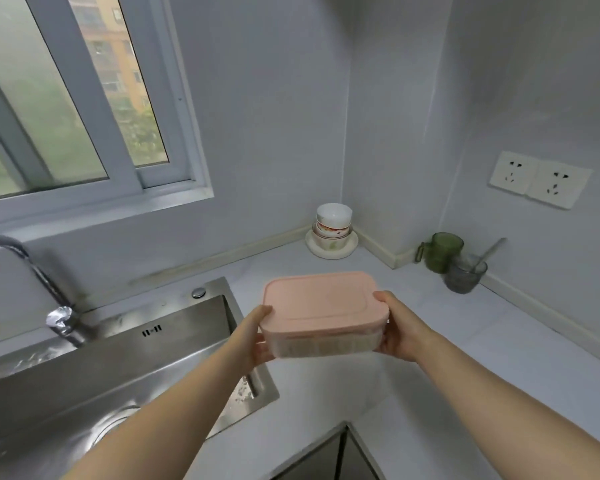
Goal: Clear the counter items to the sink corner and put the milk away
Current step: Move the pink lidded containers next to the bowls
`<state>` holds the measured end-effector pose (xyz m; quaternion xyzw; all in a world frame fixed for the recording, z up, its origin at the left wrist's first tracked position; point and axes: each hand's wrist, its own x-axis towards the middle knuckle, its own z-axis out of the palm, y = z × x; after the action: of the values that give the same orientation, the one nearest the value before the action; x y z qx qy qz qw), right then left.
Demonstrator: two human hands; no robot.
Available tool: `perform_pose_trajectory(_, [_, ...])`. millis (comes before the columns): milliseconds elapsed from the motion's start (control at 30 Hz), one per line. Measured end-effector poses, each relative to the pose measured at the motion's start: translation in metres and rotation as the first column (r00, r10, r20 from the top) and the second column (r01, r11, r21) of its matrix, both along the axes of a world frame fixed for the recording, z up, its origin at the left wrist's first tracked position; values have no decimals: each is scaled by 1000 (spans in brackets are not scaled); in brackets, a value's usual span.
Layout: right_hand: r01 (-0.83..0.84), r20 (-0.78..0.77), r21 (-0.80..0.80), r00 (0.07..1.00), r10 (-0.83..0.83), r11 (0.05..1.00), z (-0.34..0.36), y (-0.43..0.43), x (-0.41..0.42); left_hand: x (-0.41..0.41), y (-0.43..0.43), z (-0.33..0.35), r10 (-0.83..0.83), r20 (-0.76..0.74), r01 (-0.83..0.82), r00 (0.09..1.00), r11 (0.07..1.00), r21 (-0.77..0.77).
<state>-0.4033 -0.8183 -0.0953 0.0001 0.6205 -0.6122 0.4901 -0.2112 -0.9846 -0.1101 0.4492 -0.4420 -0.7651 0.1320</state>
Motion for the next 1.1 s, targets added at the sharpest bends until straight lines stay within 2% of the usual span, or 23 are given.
perform_pose_trajectory(267, [-15, -6, 29, 1000, 15, 999, -5, -115, -26, -35, -105, -10, 119, 71, -111, 990, 989, -98])
perform_pose_trajectory(433, [30, -182, 263, 983, 19, 964, -18, -182, -42, -53, -158, -26, 124, 66, -114, 990, 984, -136])
perform_pose_trajectory(500, [53, -200, 291, 980, 6, 955, -24, -206, -48, -60, -174, -35, 130, 58, -120, 990, 981, -150])
perform_pose_trajectory(733, [153, -172, 217, 978, -116, 964, -48, -283, -72, -85, -228, -58, 147, 79, -143, 986, 989, -48])
perform_pose_trajectory(800, [169, -204, 218, 971, -124, 961, -55, -303, -80, -92, -245, -64, 141, 113, -130, 984, 986, -102])
perform_pose_trajectory(967, [212, -348, 260, 931, -114, 942, -84, -332, -96, -107, -272, -83, 130, 314, -16, 940, 940, -341])
perform_pose_trajectory(1033, [235, -405, 250, 907, -119, 939, -91, -336, -102, -114, -278, -84, 160, 327, -36, 931, 935, -354])
perform_pose_trajectory(1100, [261, -398, 224, 904, -157, 939, -97, -343, -109, -124, -285, -85, 195, 304, -93, 932, 943, -320])
